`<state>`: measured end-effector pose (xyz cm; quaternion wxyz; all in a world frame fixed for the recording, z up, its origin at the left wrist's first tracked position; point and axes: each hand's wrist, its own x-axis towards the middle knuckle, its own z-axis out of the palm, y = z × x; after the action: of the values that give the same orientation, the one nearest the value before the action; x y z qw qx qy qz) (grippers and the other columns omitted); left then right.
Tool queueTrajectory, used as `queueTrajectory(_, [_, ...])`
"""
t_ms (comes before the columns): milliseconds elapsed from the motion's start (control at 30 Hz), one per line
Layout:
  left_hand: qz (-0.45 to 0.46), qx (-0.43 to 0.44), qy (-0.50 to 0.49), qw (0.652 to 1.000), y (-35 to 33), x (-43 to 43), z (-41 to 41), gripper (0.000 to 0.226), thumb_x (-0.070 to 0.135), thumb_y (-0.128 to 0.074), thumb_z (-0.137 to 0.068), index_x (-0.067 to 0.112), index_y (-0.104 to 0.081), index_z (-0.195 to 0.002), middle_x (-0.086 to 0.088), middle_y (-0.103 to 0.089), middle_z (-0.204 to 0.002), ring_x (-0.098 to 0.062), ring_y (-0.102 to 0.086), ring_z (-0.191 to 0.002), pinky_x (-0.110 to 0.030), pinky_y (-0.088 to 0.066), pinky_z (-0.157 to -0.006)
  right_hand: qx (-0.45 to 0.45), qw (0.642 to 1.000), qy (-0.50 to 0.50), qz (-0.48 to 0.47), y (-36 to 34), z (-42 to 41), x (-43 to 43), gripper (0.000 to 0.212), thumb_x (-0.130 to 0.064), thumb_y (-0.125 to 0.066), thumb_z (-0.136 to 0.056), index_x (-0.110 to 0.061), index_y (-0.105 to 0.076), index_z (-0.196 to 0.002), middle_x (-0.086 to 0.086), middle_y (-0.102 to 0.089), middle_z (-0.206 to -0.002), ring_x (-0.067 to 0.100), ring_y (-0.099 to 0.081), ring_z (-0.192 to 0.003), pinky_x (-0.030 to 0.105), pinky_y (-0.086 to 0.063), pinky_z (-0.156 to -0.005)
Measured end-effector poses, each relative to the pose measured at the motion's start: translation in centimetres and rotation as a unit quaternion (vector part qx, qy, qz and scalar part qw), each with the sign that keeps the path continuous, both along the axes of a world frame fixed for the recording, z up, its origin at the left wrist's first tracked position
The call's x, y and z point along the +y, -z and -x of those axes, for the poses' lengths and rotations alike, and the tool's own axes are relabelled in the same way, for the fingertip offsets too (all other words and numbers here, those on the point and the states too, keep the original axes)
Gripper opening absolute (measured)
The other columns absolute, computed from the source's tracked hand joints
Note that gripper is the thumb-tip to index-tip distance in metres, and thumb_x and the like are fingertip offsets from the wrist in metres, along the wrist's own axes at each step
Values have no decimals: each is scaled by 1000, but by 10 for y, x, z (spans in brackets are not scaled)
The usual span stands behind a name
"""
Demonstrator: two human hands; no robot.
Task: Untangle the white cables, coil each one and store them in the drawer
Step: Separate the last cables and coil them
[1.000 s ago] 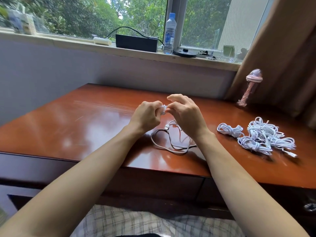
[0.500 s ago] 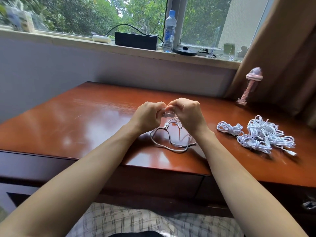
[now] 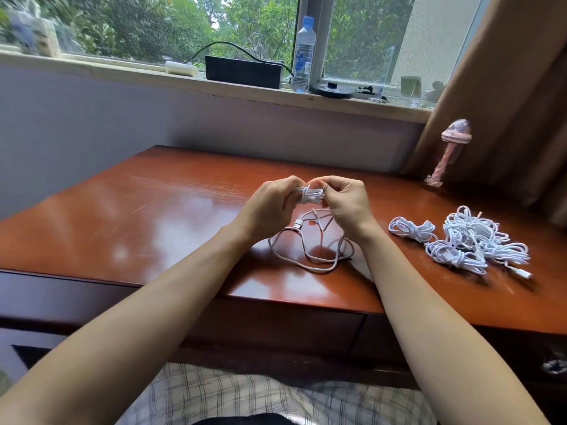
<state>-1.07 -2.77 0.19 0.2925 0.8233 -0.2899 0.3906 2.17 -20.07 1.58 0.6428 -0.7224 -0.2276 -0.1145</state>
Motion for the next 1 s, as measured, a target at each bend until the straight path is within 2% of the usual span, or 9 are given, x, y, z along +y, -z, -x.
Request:
queueTrajectory(67, [7,2,6,1000,0,-1,0,12,0,-52,-96,-1,-63,-99,6,-58,-78,-19,-55,-65,-33,-46,-62,13,1000,-11,-18,-1,3,1,16,-5,-68,-94,-13,-78,-82,7,-74,-79,20,-60,-72,32,-48,-65])
queueTrajectory(167, [20,12,11,1000,1,0,0,10,-2,-52,-97,0,-62,-101,5,-58,-77,-11,-51,-65,-33,-48,-63,24,999,-18,-35,-3,5,1,12,-5,-68,-94,-7,-77,-86,17,-69,-79,25,-53,-68,26,-44,-58])
queueTrajectory(267, [26,26,18,999,1,-2,2,11,1,-49,-100,0,-57,-107,2,-58,-78,-17,-53,-66,-37,-48,-63,34,998,-19,-44,-3,5,1,9,-3,-69,-93,3,-75,-93,23,-66,-81,25,-51,-65,25,-43,-54])
queueTrajectory(367, [42,48,21,998,1,-5,4,19,0,-45,-102,0,-48,-121,-2,-57,-78,-23,-51,-65,-32,-46,-64,42,997,-9,-58,-2,3,1,9,-1,-68,-92,-2,-76,-88,19,-65,-76,14,-51,-55,21,-42,-50])
queueTrajectory(433, [47,59,31,997,1,-5,4,22,3,-44,-103,1,-50,-124,-1,-57,-80,-17,-49,-67,-23,-45,-65,45,997,-3,-67,-2,1,2,14,-1,-68,-93,-7,-76,-83,17,-62,-72,12,-48,-51,22,-40,-49])
queueTrajectory(567, [38,46,40,997,2,-5,1,34,26,-59,-99,2,-57,-122,-1,-64,-92,-13,-55,-74,-26,-48,-70,51,996,0,-75,0,0,3,11,-2,-70,-92,-4,-75,-83,18,-58,-71,12,-44,-51,22,-38,-48])
queueTrajectory(733, [55,18,20,998,6,-4,-6,31,13,-73,-90,3,-60,-116,-3,-68,-97,-13,-61,-79,-30,-53,-72,46,996,-2,-72,1,1,6,7,1,-68,-91,2,-74,-87,15,-57,-67,10,-44,-48,21,-36,-46])
queueTrajectory(867, [104,31,23,994,4,-8,-4,23,14,-72,-92,2,-63,-110,4,-65,-86,-4,-57,-70,-20,-48,-69,54,996,-10,-72,2,-2,5,10,3,-63,-95,2,-72,-91,3,-58,-58,5,-48,-48,18,-40,-47])
queueTrajectory(1000, [129,42,3,991,4,-7,-8,18,13,-70,-93,3,-64,-107,16,-59,-77,5,-55,-63,-12,-40,-64,55,996,-36,-60,3,-4,4,11,-6,-63,-98,-1,-73,-96,9,-61,-72,4,-51,-54,17,-43,-53])
